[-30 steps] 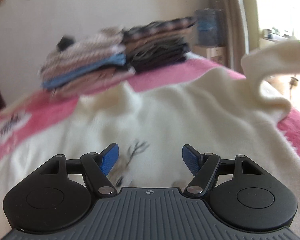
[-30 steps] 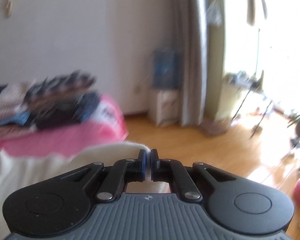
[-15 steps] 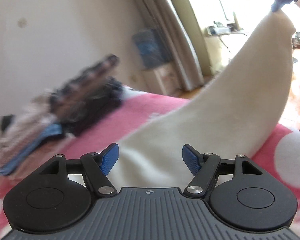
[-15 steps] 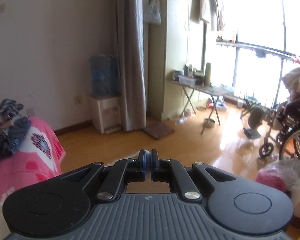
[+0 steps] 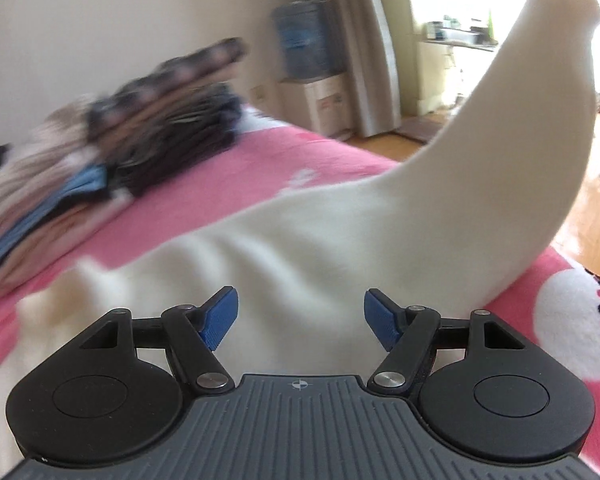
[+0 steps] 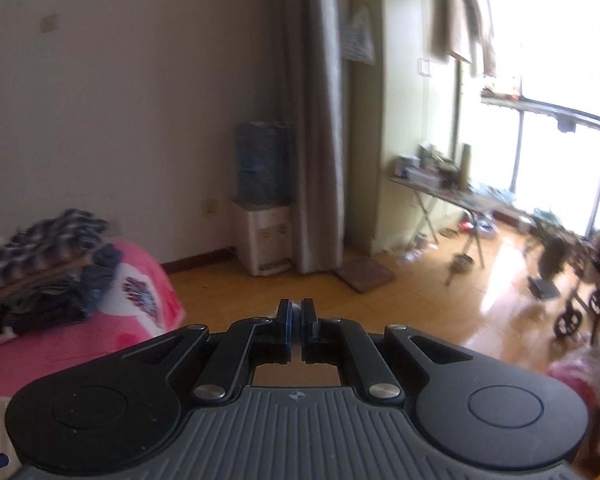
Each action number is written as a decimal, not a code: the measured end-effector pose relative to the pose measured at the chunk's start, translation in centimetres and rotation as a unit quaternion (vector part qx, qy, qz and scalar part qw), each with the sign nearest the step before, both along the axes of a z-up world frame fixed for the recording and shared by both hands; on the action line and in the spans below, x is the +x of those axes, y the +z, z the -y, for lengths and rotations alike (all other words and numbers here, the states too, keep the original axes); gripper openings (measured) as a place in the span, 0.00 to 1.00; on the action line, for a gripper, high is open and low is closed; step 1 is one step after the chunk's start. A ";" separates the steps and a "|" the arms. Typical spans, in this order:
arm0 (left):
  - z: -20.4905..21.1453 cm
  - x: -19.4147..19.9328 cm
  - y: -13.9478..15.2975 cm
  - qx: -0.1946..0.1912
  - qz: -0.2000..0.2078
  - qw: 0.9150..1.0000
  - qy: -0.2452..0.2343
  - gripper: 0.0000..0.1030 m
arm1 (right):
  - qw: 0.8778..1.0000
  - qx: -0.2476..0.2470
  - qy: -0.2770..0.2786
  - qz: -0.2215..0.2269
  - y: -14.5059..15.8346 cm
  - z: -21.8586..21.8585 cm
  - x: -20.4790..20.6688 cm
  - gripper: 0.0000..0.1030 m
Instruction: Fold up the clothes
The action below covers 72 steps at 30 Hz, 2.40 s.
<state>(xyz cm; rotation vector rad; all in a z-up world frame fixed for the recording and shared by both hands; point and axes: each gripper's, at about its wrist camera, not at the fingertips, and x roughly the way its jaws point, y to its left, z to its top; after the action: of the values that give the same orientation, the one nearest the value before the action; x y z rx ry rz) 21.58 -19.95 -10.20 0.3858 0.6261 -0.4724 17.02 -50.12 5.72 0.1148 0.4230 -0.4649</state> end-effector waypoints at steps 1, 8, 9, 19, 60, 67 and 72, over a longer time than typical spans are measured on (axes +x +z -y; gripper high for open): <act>-1.2 -0.5 0.9 -0.003 0.000 1.000 0.009 0.68 | 1.000 -0.003 0.016 0.005 1.0 -1.0 -0.1 0.03; -11.8 -3.3 7.6 -0.017 0.019 0.996 0.089 0.68 | 0.989 -0.015 0.143 0.037 6.3 -10.1 -1.5 0.03; -13.7 -3.7 8.4 -0.024 0.022 0.994 0.106 0.68 | 0.986 -0.017 0.160 0.038 6.6 -11.5 -1.7 0.03; -27.4 -8.2 8.4 -0.134 -0.083 0.967 0.198 0.68 | 0.939 -0.008 0.343 0.015 5.6 -28.0 -1.8 0.03; -22.3 -0.5 -2.9 -0.217 -0.115 0.946 0.214 0.57 | 0.878 0.382 0.258 -0.129 -21.1 -22.9 -8.0 0.29; -21.6 -1.1 -3.0 -0.206 -0.075 0.950 0.221 0.13 | 0.877 0.378 0.268 -0.127 -21.4 -22.7 -8.2 0.28; -21.2 -2.3 -2.0 -0.201 -0.014 0.950 0.237 0.02 | 0.877 0.381 0.266 -0.122 -21.5 -22.7 -8.3 0.28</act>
<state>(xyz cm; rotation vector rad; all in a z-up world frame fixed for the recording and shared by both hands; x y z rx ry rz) 19.30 1.21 -12.17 -0.1613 0.6085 -0.1347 8.72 -27.45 -15.80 0.6909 0.8449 0.2622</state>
